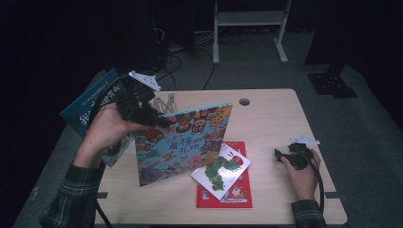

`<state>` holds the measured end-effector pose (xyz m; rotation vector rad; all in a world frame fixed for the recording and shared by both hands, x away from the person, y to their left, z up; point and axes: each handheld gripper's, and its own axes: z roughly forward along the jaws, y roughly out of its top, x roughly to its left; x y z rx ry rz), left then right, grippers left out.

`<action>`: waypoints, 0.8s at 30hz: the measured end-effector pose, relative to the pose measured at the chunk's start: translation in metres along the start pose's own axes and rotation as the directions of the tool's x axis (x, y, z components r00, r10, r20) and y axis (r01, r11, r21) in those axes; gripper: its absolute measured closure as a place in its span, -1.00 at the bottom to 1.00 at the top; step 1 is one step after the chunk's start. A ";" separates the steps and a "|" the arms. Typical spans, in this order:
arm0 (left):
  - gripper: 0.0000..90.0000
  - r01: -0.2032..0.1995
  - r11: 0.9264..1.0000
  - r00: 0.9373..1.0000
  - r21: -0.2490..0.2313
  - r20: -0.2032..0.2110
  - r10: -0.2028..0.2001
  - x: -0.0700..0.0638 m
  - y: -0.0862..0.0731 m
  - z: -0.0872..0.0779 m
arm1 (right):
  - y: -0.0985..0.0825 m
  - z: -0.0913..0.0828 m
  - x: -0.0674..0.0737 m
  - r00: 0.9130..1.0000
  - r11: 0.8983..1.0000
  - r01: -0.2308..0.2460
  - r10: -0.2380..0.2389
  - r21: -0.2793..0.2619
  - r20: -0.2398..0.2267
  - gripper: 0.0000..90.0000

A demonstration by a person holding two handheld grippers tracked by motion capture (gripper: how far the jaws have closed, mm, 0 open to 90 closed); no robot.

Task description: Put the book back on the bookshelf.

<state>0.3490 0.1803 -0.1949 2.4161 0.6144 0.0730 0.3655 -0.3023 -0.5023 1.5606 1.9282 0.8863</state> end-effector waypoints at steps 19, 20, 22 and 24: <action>0.79 0.105 0.994 0.989 -0.026 -0.099 -0.107 0.020 -0.057 -0.047 | 0.000 0.000 -0.001 1.000 1.000 -0.003 0.003 -0.002 0.004 -0.44; 0.79 0.110 0.993 0.988 -0.031 -0.105 -0.113 0.021 -0.060 -0.050 | 0.000 0.000 -0.001 1.000 1.000 -0.004 0.004 -0.002 0.005 -0.44; 0.79 0.124 0.991 0.985 -0.044 -0.114 -0.128 0.024 -0.067 -0.055 | 0.000 0.000 -0.001 1.000 1.000 -0.005 0.005 -0.002 0.006 -0.43; 0.79 0.139 0.988 0.982 -0.062 -0.123 -0.146 0.026 -0.073 -0.061 | 0.000 0.000 -0.001 1.000 1.000 -0.005 0.005 -0.002 0.007 -0.43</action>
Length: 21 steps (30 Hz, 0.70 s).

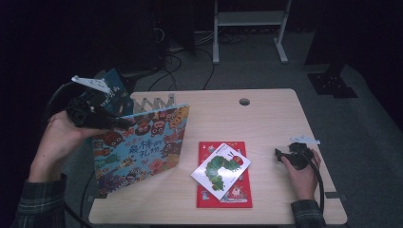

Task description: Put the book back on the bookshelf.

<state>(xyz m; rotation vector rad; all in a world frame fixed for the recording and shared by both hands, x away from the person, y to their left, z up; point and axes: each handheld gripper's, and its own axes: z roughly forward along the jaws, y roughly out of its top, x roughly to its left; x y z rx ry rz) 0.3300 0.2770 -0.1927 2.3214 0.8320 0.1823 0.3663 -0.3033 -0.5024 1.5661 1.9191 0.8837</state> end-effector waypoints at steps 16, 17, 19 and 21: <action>0.79 0.159 0.984 0.979 -0.082 -0.118 -0.168 0.029 -0.044 -0.037 | 0.000 0.000 0.000 1.000 1.000 -0.004 0.004 0.001 0.002 -0.43; 0.79 0.170 0.982 0.976 -0.084 -0.127 -0.179 0.031 -0.047 -0.039 | 0.000 0.000 0.000 1.000 1.000 -0.005 0.005 0.001 0.002 -0.43; 0.79 0.186 0.978 0.970 -0.095 -0.140 -0.198 0.034 -0.052 -0.043 | 0.000 0.000 0.000 1.000 1.000 -0.005 0.005 0.000 0.004 -0.42; 0.79 0.202 0.974 0.963 -0.106 -0.157 -0.217 0.038 -0.058 -0.047 | 0.000 0.000 -0.001 1.000 1.000 -0.006 0.006 -0.001 0.006 -0.42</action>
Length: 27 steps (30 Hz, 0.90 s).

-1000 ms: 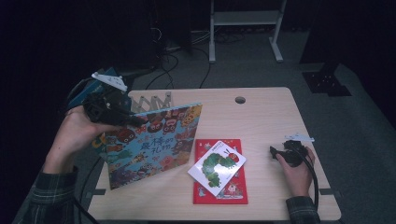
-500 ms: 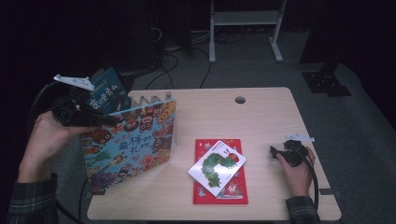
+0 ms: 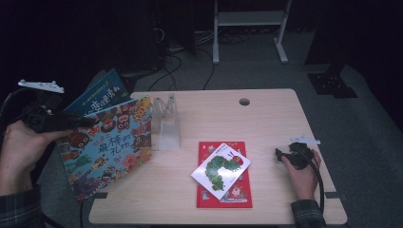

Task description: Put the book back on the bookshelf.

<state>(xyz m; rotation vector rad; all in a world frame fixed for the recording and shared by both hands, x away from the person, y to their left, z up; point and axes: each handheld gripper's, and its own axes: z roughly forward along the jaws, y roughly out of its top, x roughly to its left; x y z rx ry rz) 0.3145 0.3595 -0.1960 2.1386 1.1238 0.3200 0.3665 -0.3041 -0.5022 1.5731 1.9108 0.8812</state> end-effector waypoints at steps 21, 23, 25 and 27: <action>0.79 0.117 0.992 0.984 -0.039 -0.128 -0.121 0.030 -0.015 -0.006 | 0.000 0.000 -0.001 1.000 1.000 -0.005 0.005 0.000 0.005 -0.41; 0.79 0.120 0.992 0.983 -0.048 -0.133 -0.125 0.031 -0.012 -0.002 | 0.000 0.000 -0.001 1.000 1.000 -0.006 0.006 0.000 0.006 -0.41; 0.79 0.119 0.991 0.981 -0.064 -0.144 -0.128 0.032 -0.008 0.003 | 0.000 0.000 -0.001 1.000 1.000 -0.007 0.007 -0.001 0.006 -0.40; 0.79 0.124 0.989 0.979 -0.082 -0.150 -0.135 0.033 -0.005 0.007 | 0.000 0.000 -0.001 1.000 1.000 -0.008 0.008 -0.001 0.007 -0.40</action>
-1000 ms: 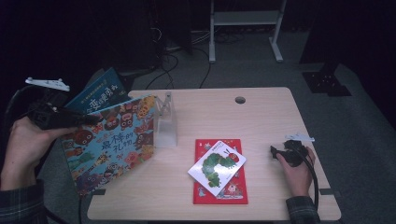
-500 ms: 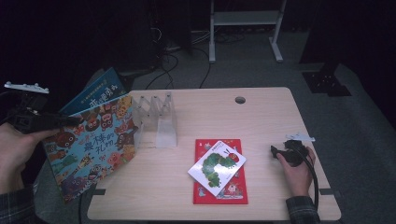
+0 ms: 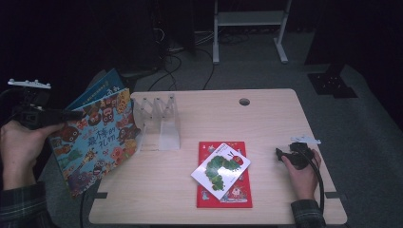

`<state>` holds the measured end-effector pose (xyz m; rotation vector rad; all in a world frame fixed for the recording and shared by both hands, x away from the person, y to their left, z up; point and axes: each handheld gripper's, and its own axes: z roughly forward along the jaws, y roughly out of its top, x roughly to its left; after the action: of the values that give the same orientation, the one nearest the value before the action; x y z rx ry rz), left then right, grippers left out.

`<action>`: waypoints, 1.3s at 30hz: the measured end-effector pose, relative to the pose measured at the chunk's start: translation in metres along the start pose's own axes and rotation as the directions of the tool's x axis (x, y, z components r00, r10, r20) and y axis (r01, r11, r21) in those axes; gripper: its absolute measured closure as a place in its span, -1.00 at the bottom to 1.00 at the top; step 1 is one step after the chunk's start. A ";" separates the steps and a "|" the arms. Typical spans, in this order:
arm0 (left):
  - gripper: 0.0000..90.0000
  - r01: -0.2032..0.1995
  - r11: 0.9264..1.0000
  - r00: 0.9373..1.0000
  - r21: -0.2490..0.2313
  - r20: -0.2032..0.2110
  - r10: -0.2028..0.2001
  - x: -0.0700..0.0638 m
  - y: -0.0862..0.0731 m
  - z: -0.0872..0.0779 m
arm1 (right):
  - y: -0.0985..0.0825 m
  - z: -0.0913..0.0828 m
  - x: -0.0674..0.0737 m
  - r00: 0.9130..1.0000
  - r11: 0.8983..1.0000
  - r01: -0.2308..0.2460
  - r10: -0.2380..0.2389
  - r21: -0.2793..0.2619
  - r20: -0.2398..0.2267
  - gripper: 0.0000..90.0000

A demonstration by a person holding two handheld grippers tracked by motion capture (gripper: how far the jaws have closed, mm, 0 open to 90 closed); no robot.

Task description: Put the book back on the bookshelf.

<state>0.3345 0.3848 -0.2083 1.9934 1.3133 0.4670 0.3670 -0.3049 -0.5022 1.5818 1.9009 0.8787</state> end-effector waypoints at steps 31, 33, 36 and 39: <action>0.78 0.056 0.996 0.996 0.070 -0.075 -0.051 0.011 -0.019 0.053 | 0.000 0.000 0.000 1.000 1.000 0.002 -0.002 0.000 0.000 -0.40; 0.78 0.060 0.996 0.996 0.068 -0.072 -0.055 0.013 -0.022 0.052 | 0.000 0.000 0.000 1.000 1.000 0.002 -0.002 0.000 -0.001 -0.40; 0.78 0.059 0.997 0.996 0.057 -0.064 -0.055 0.015 -0.024 0.051 | 0.000 0.000 0.000 1.000 1.000 0.002 -0.002 0.000 0.000 -0.40; 0.76 0.049 0.997 0.997 0.062 -0.067 -0.045 0.014 -0.024 0.051 | 0.000 0.000 0.000 1.000 1.000 0.002 -0.002 0.000 0.000 -0.40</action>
<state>0.3570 0.3851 -0.2617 2.0091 1.4287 0.4779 0.3670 -0.3050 -0.5022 1.5791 1.9023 0.8784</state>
